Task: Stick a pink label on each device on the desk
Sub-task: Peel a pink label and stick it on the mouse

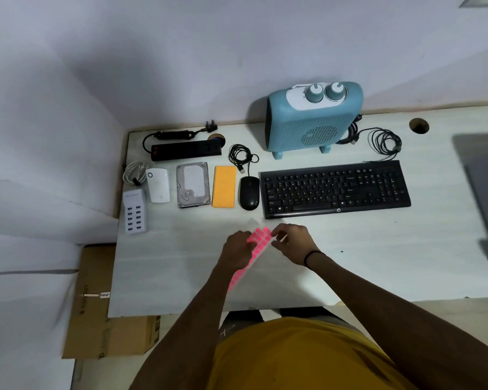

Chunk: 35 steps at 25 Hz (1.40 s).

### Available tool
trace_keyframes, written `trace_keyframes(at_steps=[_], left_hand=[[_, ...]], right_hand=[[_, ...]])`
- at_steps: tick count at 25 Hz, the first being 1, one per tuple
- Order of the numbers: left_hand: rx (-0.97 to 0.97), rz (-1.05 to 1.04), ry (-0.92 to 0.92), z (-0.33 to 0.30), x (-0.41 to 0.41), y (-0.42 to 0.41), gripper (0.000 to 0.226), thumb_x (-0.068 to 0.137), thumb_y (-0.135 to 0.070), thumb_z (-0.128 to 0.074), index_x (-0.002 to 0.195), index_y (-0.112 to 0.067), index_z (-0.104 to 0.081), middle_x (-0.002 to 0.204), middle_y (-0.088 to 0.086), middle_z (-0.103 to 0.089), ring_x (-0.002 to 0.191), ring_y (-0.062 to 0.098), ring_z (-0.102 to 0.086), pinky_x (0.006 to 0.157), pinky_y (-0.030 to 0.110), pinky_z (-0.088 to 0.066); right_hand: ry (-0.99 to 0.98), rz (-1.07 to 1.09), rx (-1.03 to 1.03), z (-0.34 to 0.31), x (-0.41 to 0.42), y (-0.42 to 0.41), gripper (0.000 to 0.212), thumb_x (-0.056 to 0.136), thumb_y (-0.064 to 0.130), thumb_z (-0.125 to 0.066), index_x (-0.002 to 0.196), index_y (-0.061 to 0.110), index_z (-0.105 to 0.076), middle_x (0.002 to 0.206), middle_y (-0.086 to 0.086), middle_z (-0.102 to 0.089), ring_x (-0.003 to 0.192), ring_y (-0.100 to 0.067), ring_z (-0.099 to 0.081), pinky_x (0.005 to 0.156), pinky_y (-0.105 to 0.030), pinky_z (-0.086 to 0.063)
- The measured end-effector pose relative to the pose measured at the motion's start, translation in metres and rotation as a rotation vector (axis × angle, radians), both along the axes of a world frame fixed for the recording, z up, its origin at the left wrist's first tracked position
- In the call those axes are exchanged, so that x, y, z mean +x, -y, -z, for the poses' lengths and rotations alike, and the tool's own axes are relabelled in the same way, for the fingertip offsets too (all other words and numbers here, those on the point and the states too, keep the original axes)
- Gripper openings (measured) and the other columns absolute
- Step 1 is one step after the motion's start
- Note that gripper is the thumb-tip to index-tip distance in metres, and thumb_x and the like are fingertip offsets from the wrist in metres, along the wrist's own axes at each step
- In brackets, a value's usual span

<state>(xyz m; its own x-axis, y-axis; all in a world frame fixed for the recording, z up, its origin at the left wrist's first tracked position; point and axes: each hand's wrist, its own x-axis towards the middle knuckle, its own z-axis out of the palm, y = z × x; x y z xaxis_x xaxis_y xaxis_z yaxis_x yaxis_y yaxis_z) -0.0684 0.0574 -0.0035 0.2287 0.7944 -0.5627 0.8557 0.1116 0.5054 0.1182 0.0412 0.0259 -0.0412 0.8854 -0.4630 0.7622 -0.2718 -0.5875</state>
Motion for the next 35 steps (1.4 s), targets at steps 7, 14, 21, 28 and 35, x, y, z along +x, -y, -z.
trace_keyframes(at_steps=[7, 14, 21, 28, 35], left_hand=[[-0.052, -0.558, 0.638, -0.071, 0.005, -0.027, 0.030, 0.102, -0.022, -0.058, 0.132, -0.025, -0.059, 0.112, 0.003, -0.075, 0.097, 0.021, -0.075, 0.082, 0.047, -0.063], [0.112, -0.690, 0.738, -0.102, 0.009, -0.037, 0.019, 0.104, -0.019, -0.056, 0.102, -0.022, -0.074, 0.095, 0.007, -0.079, 0.093, 0.031, -0.075, 0.089, 0.053, -0.060], [0.133, -0.776, 0.830, -0.119, 0.009, -0.039, 0.015, 0.099, -0.010, -0.062, 0.104, -0.017, -0.075, 0.098, 0.003, -0.080, 0.092, 0.022, -0.077, 0.078, 0.035, -0.063], [0.141, -0.715, 0.759, -0.109, 0.000, -0.046, 0.017, 0.100, -0.012, -0.062, 0.108, -0.015, -0.076, 0.096, 0.003, -0.079, 0.096, 0.023, -0.076, 0.088, 0.045, -0.062], [0.127, -0.634, 0.657, -0.086, -0.007, -0.046, 0.020, 0.103, -0.021, -0.058, 0.113, -0.014, -0.073, 0.096, 0.002, -0.079, 0.090, 0.021, -0.077, 0.086, 0.046, -0.062]], right_hand=[[-0.045, 0.044, 0.445, -0.052, -0.019, -0.047, 0.021, 0.086, 0.021, -0.074, 0.106, 0.015, -0.074, 0.096, -0.004, -0.071, 0.080, -0.013, -0.065, 0.079, -0.024, -0.055], [-0.066, -0.006, 0.646, -0.085, -0.035, -0.069, 0.017, 0.089, 0.023, -0.068, 0.102, 0.016, -0.075, 0.090, -0.002, -0.072, 0.076, -0.014, -0.065, 0.073, -0.023, -0.052], [-0.121, 0.004, 0.658, -0.092, -0.040, -0.077, 0.017, 0.087, 0.016, -0.071, 0.102, 0.013, -0.078, 0.092, -0.005, -0.076, 0.077, -0.014, -0.069, 0.075, -0.012, -0.045], [-0.095, -0.015, 0.620, -0.089, -0.040, -0.085, 0.010, 0.083, 0.022, -0.075, 0.087, 0.014, -0.079, 0.082, -0.003, -0.076, 0.073, -0.017, -0.069, 0.071, -0.021, -0.052], [-0.297, 0.192, 0.345, -0.073, -0.034, -0.088, 0.008, 0.085, 0.022, -0.074, 0.082, 0.017, -0.079, 0.074, 0.004, -0.077, 0.071, -0.007, -0.072, 0.073, -0.011, -0.052]])
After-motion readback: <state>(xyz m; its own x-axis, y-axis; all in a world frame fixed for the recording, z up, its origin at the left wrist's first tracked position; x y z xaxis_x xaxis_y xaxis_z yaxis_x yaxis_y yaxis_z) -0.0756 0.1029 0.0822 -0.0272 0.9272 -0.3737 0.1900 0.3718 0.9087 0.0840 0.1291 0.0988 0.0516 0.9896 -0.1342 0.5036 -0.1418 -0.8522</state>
